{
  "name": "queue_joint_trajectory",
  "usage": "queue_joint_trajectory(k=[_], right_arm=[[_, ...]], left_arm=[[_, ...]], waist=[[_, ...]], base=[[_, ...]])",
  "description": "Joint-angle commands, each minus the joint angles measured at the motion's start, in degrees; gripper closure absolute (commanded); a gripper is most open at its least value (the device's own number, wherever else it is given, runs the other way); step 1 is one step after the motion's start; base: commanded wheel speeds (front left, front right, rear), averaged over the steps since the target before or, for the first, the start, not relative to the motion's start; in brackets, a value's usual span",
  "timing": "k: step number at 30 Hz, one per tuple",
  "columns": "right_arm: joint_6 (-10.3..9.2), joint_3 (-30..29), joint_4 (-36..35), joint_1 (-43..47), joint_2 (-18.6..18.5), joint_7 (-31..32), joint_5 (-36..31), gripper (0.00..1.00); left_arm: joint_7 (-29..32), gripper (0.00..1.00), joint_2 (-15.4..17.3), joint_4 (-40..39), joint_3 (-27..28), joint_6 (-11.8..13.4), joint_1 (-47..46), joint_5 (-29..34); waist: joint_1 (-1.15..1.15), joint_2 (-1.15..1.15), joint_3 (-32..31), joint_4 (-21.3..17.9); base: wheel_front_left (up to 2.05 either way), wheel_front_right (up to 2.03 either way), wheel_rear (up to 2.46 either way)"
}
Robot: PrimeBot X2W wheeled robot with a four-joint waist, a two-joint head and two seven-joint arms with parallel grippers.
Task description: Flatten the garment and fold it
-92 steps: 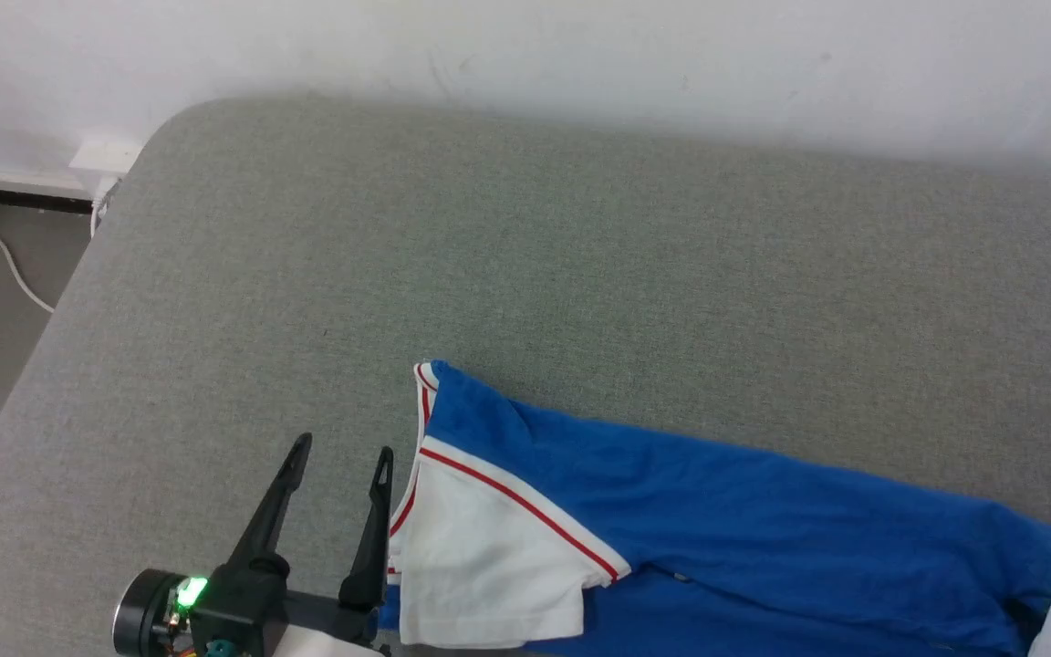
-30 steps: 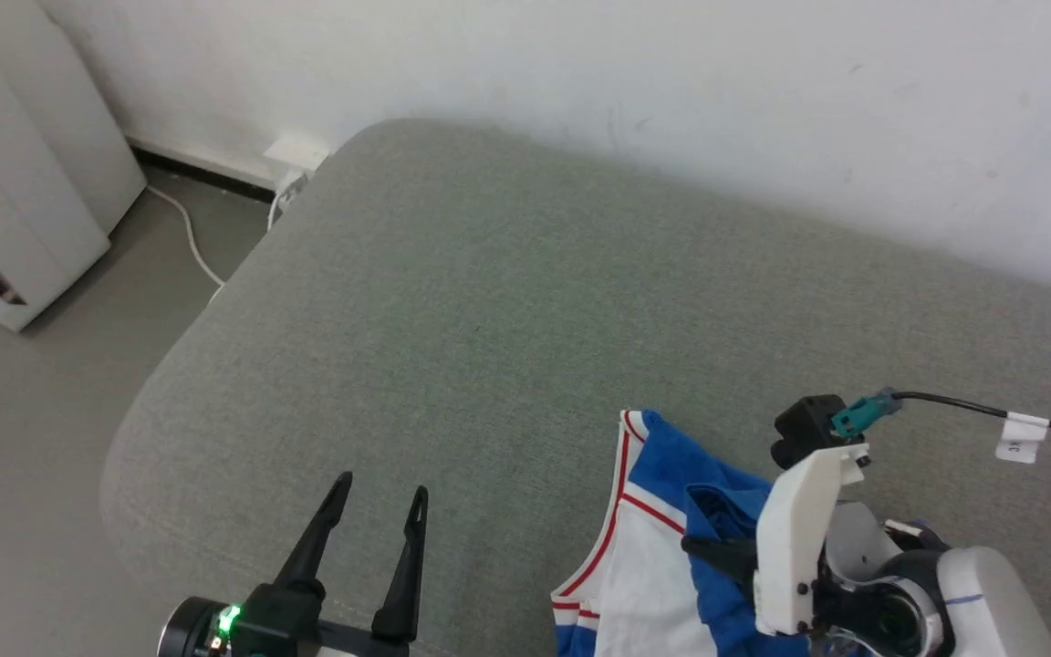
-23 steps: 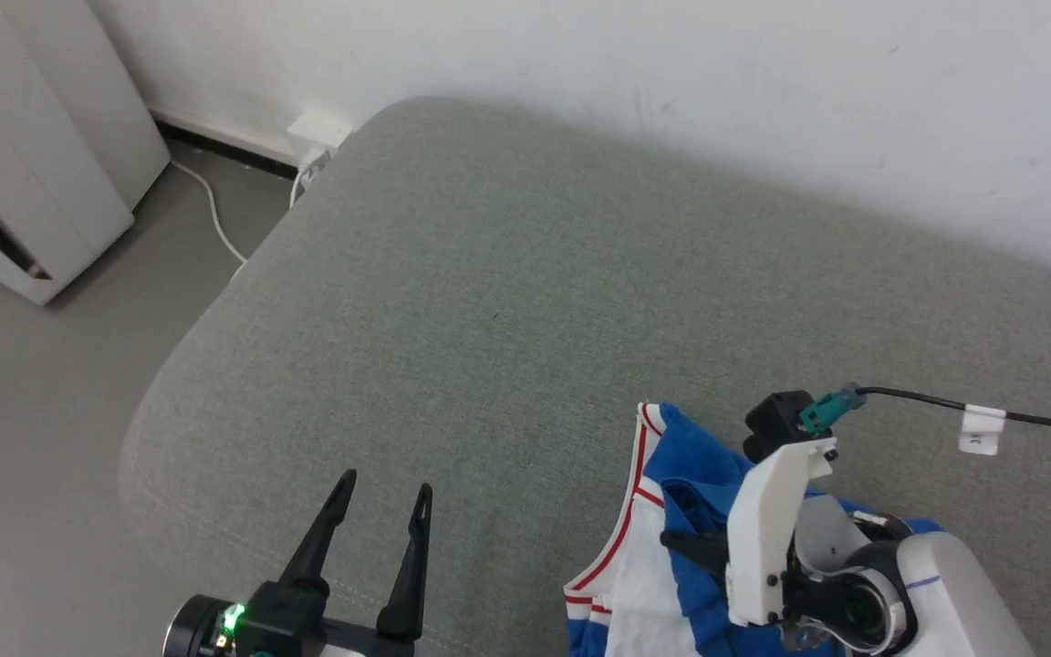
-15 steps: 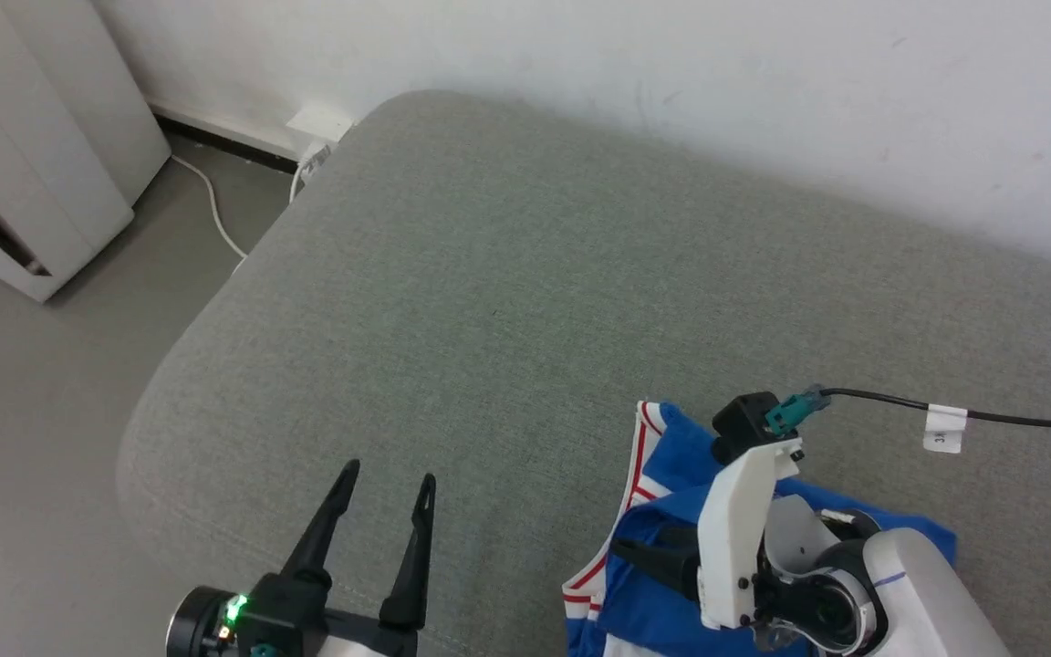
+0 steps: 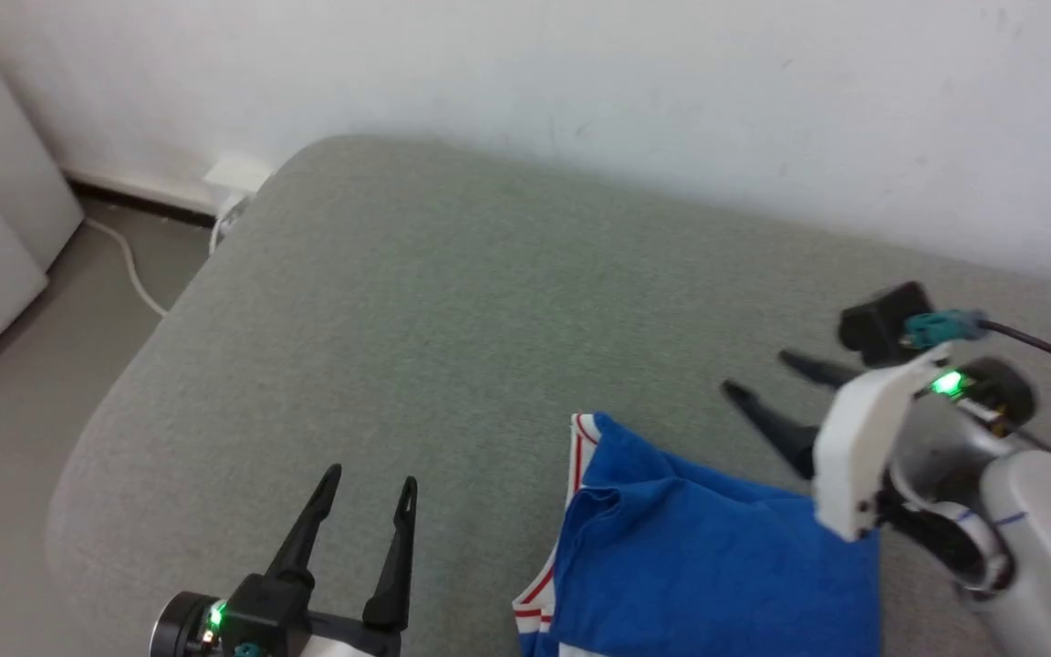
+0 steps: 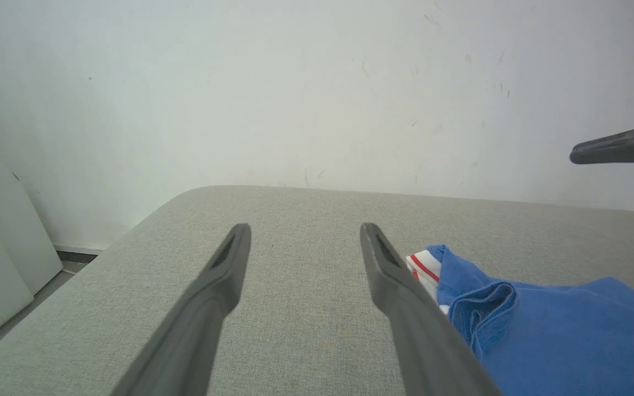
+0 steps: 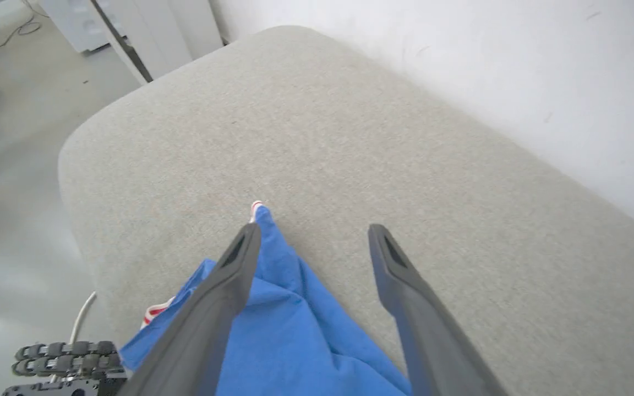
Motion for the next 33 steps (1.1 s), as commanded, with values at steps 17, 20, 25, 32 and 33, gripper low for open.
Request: queue_joint_trajectory(k=[17, 20, 25, 32, 33], right_arm=[[-0.03, -17.9, -8.1, 18.0, -9.6, -28.7, -11.6, 0.00], [-0.03, -21.1, -11.1, 23.3, -6.9, -28.2, -13.9, 0.00], [-0.03, -23.0, -13.7, 29.0, -3.6, -27.0, -15.4, 0.00], [-0.03, -21.8, -13.6, 31.0, -1.8, -19.1, -5.6, 0.00], [-0.03, -21.6, -13.4, 31.0, -1.6, -17.2, -3.0, 0.00]], left_arm=[[-0.3, 0.00, -0.3, 0.5, 2.8, -0.5, 0.4, -3.1], [-0.3, 0.00, -0.3, 1.2, 2.9, -0.5, 0.2, -3.4], [-0.3, 0.00, -0.1, 2.1, 2.5, -0.7, -0.2, -3.5], [-0.3, 0.00, 0.2, 3.0, 1.9, -1.0, -0.6, -3.5], [-0.3, 0.00, 0.2, 3.2, 1.8, -1.0, -0.7, -3.4]], waist=[[0.00, 0.00, -1.2, -10.2], [0.00, 0.00, -0.7, -11.0], [0.00, 0.00, 0.3, -11.7], [0.00, 0.00, 1.9, -11.4], [0.00, 0.00, 2.1, -11.3]], base=[[0.00, 0.00, 0.00], [0.00, 0.00, 0.00], [0.00, 0.00, 0.00], [0.00, 0.00, 0.00], [0.00, 0.00, 0.00]])
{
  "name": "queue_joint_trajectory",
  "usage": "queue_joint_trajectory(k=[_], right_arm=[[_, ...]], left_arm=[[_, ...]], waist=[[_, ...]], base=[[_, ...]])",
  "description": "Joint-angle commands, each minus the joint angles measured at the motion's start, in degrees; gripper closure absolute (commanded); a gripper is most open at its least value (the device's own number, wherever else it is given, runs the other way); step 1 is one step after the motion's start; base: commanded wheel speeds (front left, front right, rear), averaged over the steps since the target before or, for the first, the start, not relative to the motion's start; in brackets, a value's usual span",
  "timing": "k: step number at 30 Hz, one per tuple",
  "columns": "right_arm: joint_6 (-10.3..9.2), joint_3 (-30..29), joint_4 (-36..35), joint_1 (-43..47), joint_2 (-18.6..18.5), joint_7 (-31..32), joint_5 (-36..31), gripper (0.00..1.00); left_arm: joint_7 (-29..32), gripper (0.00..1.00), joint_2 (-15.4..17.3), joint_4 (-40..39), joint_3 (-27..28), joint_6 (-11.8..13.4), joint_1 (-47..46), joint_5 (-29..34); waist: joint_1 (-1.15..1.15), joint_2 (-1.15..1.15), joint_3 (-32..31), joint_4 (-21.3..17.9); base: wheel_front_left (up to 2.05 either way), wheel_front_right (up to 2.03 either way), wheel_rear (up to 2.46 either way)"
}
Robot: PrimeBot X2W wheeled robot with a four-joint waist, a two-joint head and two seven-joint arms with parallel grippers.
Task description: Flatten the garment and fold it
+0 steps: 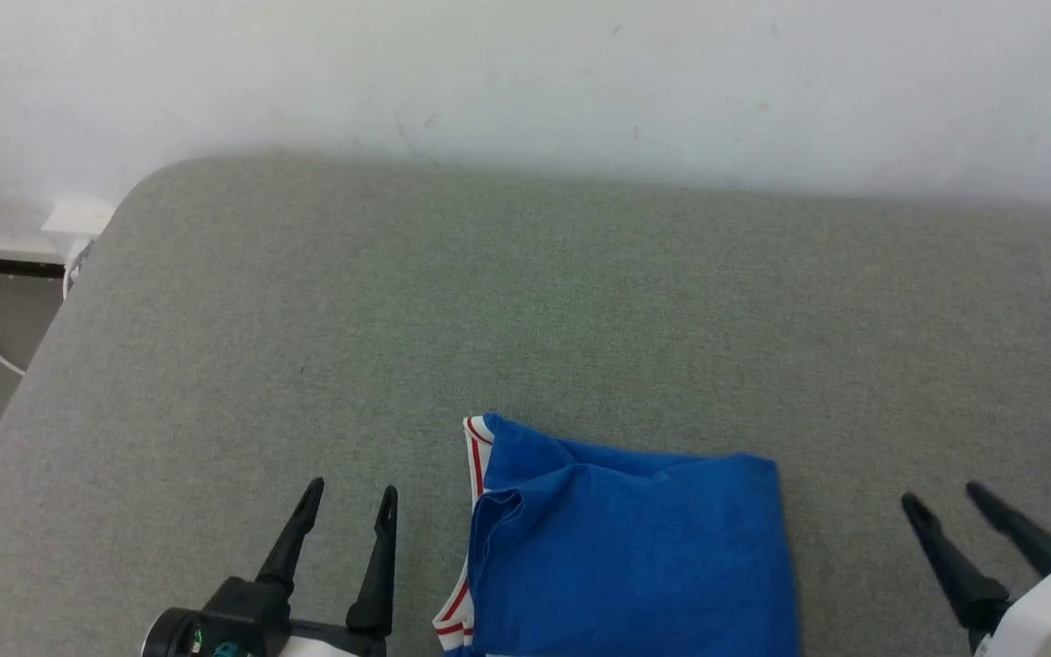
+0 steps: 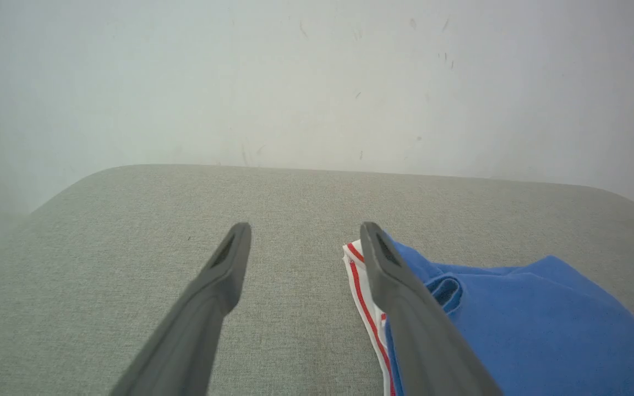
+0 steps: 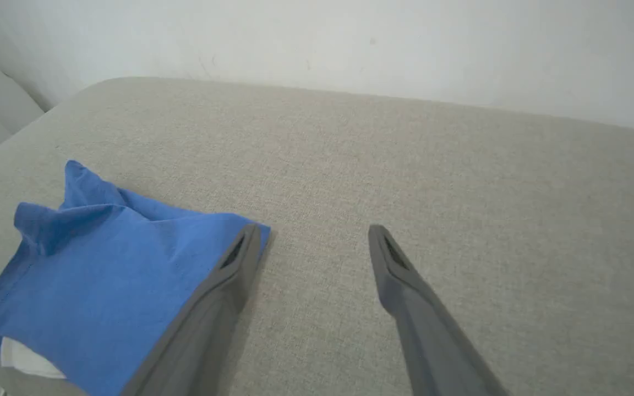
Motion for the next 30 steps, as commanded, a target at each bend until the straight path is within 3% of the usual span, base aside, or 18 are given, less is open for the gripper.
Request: queue_joint_trajectory(k=[1, 7, 12, 20, 29, 30], right_arm=[[-0.04, 0.2, 0.5, 0.6, 0.5, 2.8, 3.6, 0.00], [-0.04, 2.3, 1.3, 0.7, -0.1, 16.1, 17.4, 0.00], [-0.04, 2.7, 4.5, -2.9, 1.7, 23.3, 21.3, 0.00], [-0.04, 4.1, 13.2, -9.1, 6.9, 28.0, 20.0, 0.00], [-0.04, 5.3, 19.8, -11.0, 10.9, 28.6, 16.1, 0.00], [-0.04, 5.6, 20.2, -11.2, 11.1, 28.6, 15.7, 0.49]], left_arm=[[-0.3, 0.00, 0.2, 0.3, -0.3, -0.4, -0.6, 0.0], [-0.3, 0.00, 0.0, 0.6, -1.1, -0.5, -0.9, 0.1], [-0.3, 0.00, -0.2, 0.6, -1.9, -0.5, -1.2, 0.3], [-0.3, 0.00, -0.4, 1.1, -3.2, -0.7, -1.9, 0.6], [-0.3, 0.00, -0.4, 1.1, -3.4, -0.6, -2.3, 0.8], [-0.3, 0.00, -0.4, 1.1, -3.3, -0.6, -2.3, 0.8]], waist=[[0.00, 0.00, 0.5, 0.5], [0.00, 0.00, 2.1, 1.9], [0.00, 0.00, 3.5, 3.2], [0.00, 0.00, 4.0, 5.6], [0.00, 0.00, 4.0, 7.3], [0.00, 0.00, 4.0, 7.4]], base=[[0.00, 0.00, 0.00], [0.00, 0.00, 0.00], [0.00, 0.00, 0.00], [0.00, 0.00, 0.00], [0.00, 0.00, 0.00], [0.00, 0.00, 0.00]])
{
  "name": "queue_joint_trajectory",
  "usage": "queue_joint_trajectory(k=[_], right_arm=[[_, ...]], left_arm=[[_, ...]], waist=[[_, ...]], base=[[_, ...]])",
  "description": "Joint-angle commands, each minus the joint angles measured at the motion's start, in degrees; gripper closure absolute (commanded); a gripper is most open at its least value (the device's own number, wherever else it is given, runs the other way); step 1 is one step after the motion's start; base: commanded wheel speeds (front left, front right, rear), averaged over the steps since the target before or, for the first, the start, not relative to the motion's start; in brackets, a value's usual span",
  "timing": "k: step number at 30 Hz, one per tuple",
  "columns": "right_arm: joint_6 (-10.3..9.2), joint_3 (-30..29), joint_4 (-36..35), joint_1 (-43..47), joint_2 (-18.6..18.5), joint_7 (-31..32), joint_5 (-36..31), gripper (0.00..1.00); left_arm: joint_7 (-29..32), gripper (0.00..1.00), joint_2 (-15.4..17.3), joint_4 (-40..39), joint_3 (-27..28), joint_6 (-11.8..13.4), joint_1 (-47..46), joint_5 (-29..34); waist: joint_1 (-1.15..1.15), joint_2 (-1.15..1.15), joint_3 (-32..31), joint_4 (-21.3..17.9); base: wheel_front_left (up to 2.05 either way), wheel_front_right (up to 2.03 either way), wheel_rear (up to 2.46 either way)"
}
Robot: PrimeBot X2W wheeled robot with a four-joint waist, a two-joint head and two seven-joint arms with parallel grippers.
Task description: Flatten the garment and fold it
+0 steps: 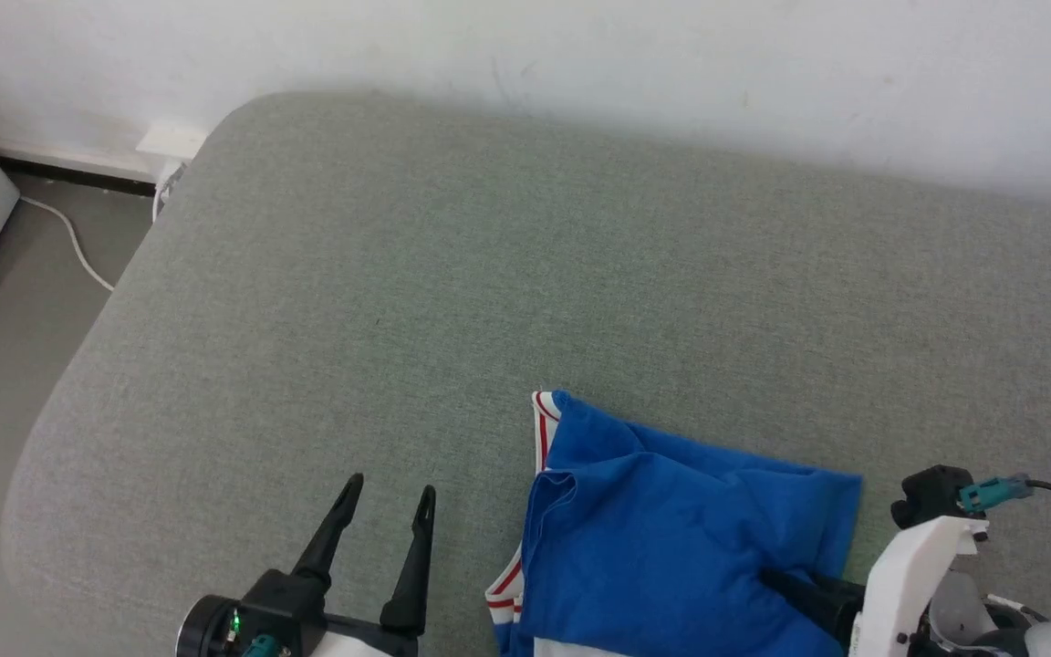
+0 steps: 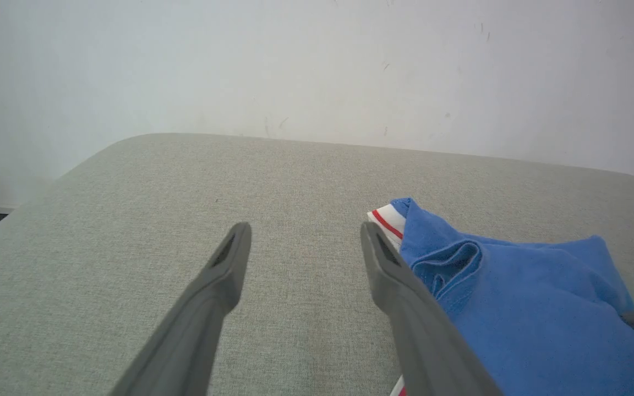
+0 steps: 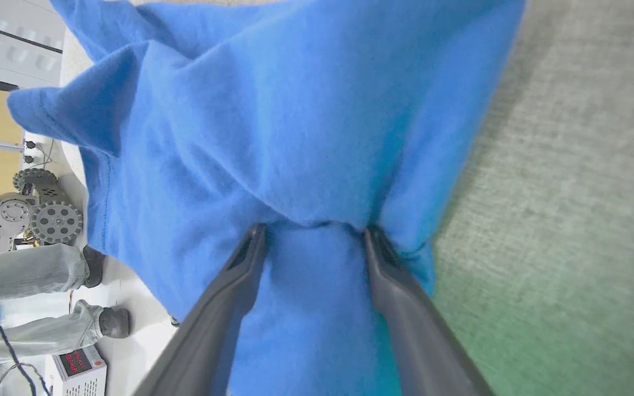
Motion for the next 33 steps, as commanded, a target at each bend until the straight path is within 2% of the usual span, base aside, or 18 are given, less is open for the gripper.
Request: queue_joint_trajectory(k=[1, 2, 6, 10, 14, 22, 27, 33], right_arm=[[-0.04, 1.1, 1.2, -0.2, 0.7, 0.0, -0.7, 0.84], [-0.04, 1.5, 1.3, -0.4, 0.7, -0.4, -1.2, 1.00], [-0.04, 2.9, 0.9, -1.4, -0.8, -2.3, -3.6, 1.00], [-0.04, 5.7, -1.4, -3.0, -5.2, -3.9, -7.0, 1.00], [-0.04, 10.4, -5.0, -5.7, -12.1, -4.9, -11.5, 1.00], [-0.04, 18.1, -9.1, -13.5, -26.9, -6.0, -15.9, 1.00], [-0.04, 20.2, -7.8, -18.6, -34.5, -8.3, -17.1, 1.00], [-0.04, 21.5, -2.8, -23.0, -43.7, -13.8, -18.6, 1.00]], left_arm=[[-0.3, 0.00, 0.1, -0.1, -0.1, -0.1, -1.0, 0.3], [-0.3, 0.00, 0.1, -0.1, -0.1, -0.1, -0.9, 0.3], [-0.3, 0.00, 0.1, -0.1, 0.1, 0.1, -0.6, 0.3], [-0.3, 0.00, 0.0, -0.5, 0.2, 0.1, -0.5, 0.1], [-0.3, 0.00, -0.1, -1.2, 0.2, 0.4, -0.1, -0.2], [-0.3, 0.00, -0.6, -3.1, 0.9, 0.9, 0.8, -1.3], [-0.3, 0.00, -0.9, -4.3, 0.7, 0.9, -0.3, -1.8], [-0.3, 0.00, -1.1, -5.8, -0.4, 0.8, -2.8, -1.8]], waist=[[0.00, 0.00, -0.1, 0.1], [0.00, 0.00, -0.2, 0.1], [0.00, 0.00, -1.0, -0.4], [0.00, 0.00, -2.0, -2.0], [0.00, 0.00, -2.7, -4.8], [0.00, 0.00, -1.4, -13.2], [0.00, 0.00, 1.6, -17.7], [0.00, 0.00, 7.1, -20.3]], base=[[0.00, 0.00, 0.00], [0.00, 0.00, 0.00], [0.00, 0.00, 0.00], [0.00, 0.00, 0.00], [0.00, 0.00, 0.00], [0.00, 0.00, 0.00], [0.00, 0.00, 0.00], [0.00, 0.00, 0.00]])
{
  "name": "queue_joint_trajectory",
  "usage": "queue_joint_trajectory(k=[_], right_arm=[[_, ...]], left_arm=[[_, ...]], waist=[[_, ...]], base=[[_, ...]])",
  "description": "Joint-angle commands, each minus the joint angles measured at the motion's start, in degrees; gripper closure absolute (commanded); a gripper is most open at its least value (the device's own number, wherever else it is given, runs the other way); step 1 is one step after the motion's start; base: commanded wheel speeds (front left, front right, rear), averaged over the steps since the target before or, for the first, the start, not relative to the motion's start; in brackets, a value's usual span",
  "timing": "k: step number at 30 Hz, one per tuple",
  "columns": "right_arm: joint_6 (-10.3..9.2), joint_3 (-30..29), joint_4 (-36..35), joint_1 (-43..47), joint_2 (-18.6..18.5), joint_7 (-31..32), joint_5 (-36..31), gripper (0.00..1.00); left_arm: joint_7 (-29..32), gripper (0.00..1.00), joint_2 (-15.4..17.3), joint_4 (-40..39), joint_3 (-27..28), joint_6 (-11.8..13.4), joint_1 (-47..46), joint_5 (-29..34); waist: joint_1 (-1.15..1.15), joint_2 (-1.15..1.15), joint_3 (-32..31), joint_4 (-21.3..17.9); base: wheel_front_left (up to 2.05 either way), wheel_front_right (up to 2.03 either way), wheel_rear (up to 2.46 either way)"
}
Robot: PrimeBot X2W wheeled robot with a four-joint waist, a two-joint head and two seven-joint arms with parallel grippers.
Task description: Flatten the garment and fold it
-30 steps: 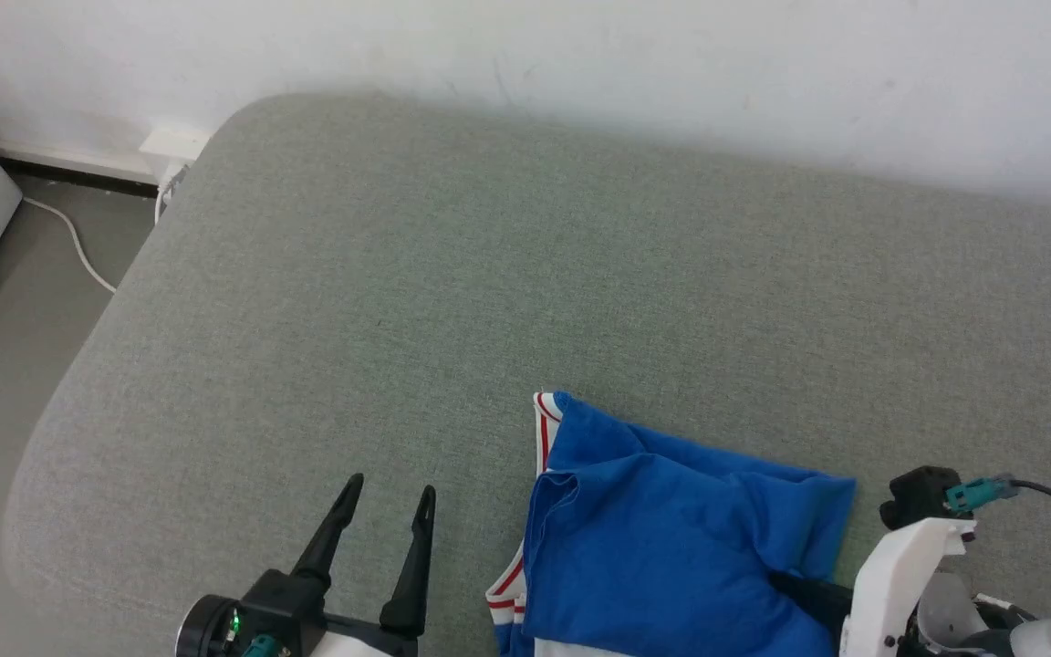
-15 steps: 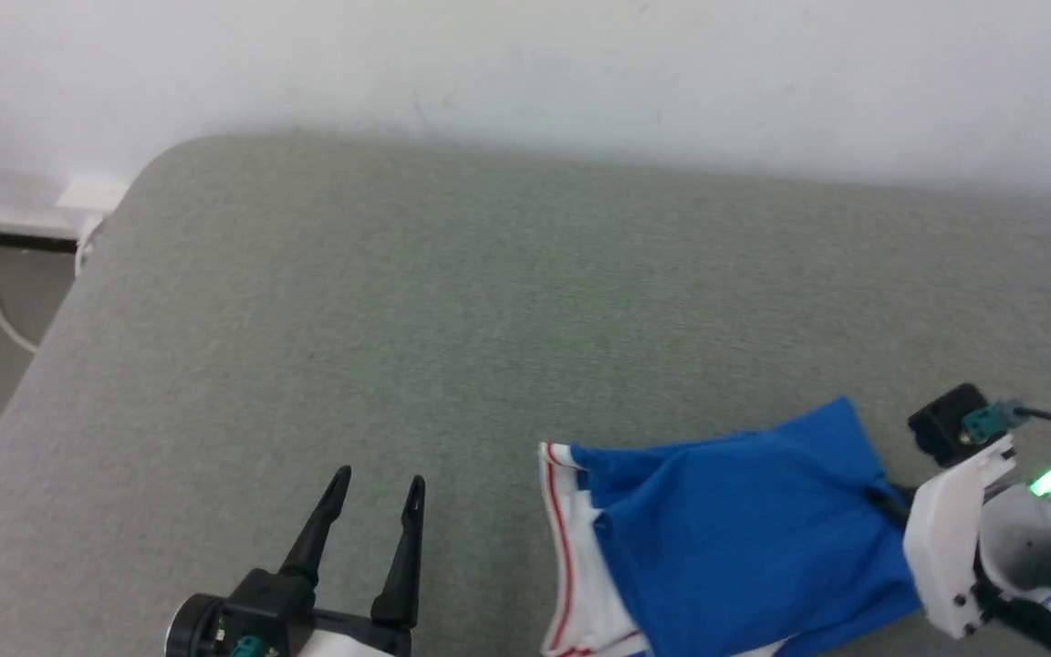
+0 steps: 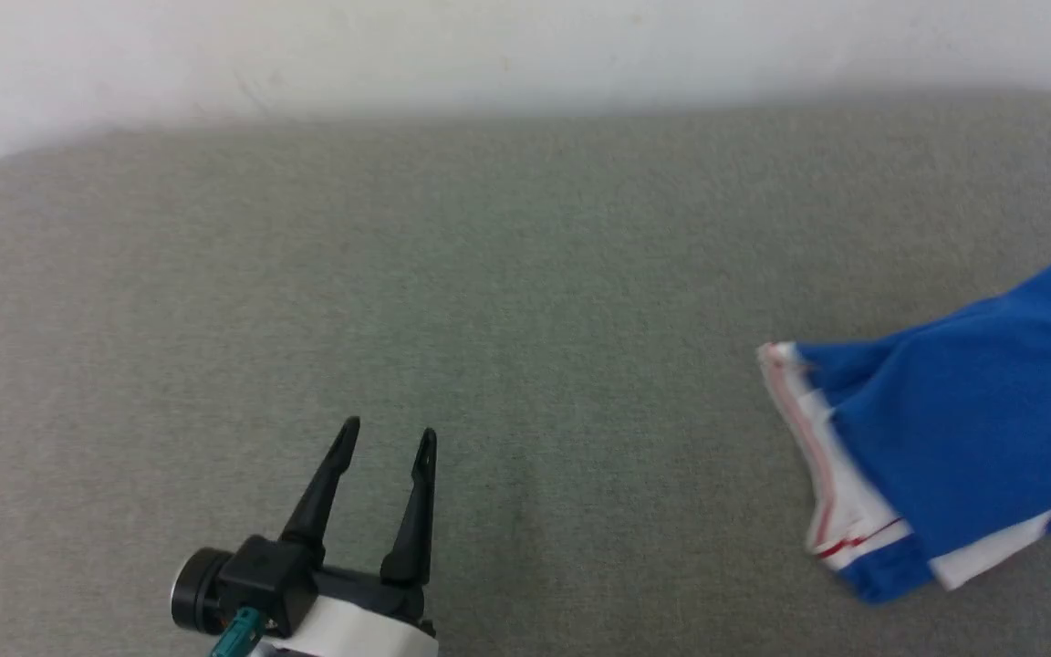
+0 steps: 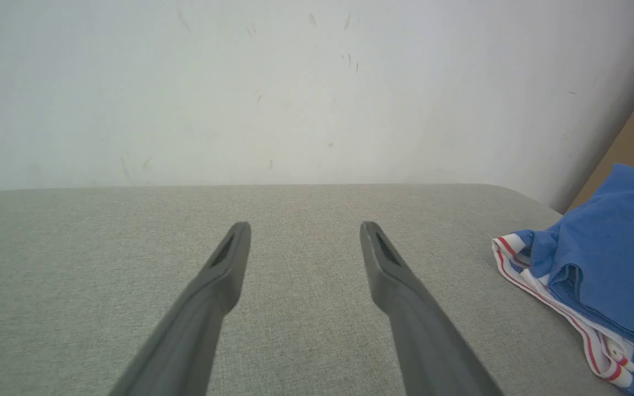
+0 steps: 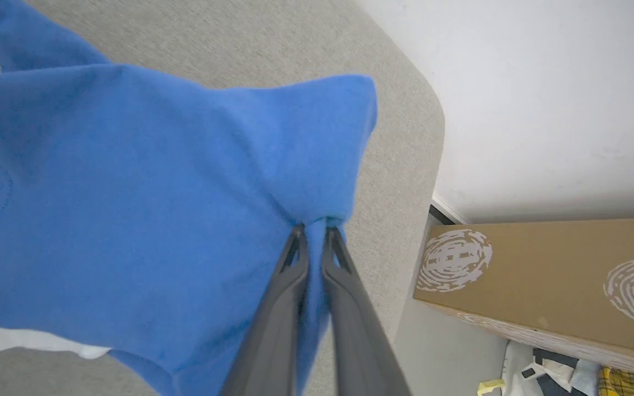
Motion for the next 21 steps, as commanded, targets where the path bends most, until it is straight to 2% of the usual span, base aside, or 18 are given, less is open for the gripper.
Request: queue_joint_trajectory(k=[1, 4, 8, 15, 21], right_arm=[[-0.12, -0.2, 1.5, -1.1, -1.3, -1.4, -0.5, 1.00], [-0.12, -1.1, 6.3, -2.0, -4.7, -5.7, -1.5, 1.00], [-0.12, -3.8, 14.3, -2.8, -6.9, -11.7, -2.8, 1.00], [-0.12, -11.5, 26.4, -3.0, -6.3, -19.1, -5.9, 1.00], [-0.12, -16.4, 32.1, -2.8, -4.2, -22.4, -9.1, 1.00]], left_arm=[[-0.3, 0.00, -0.2, -0.6, -0.2, 0.0, -1.2, -0.2], [-0.3, 0.00, -0.3, -1.1, -0.6, -0.1, -2.5, 0.1], [-0.3, 0.00, -0.3, -1.6, -0.9, -0.4, -3.7, 0.6], [-0.3, 0.00, -0.3, -3.0, -1.0, -0.8, -5.3, 1.3], [-0.3, 0.00, -0.4, -3.3, -0.8, -0.9, -5.7, 1.6]], waist=[[0.00, 0.00, 5.9, -3.2], [0.00, 0.00, 8.9, -3.4], [0.00, 0.00, 12.4, -3.0], [0.00, 0.00, 16.4, -1.8], [0.00, 0.00, 17.6, -1.3]], base=[[0.00, 0.00, 0.00], [0.00, 0.00, 0.00], [0.00, 0.00, 0.00], [0.00, 0.00, 0.00], [0.00, 0.00, 0.00]])
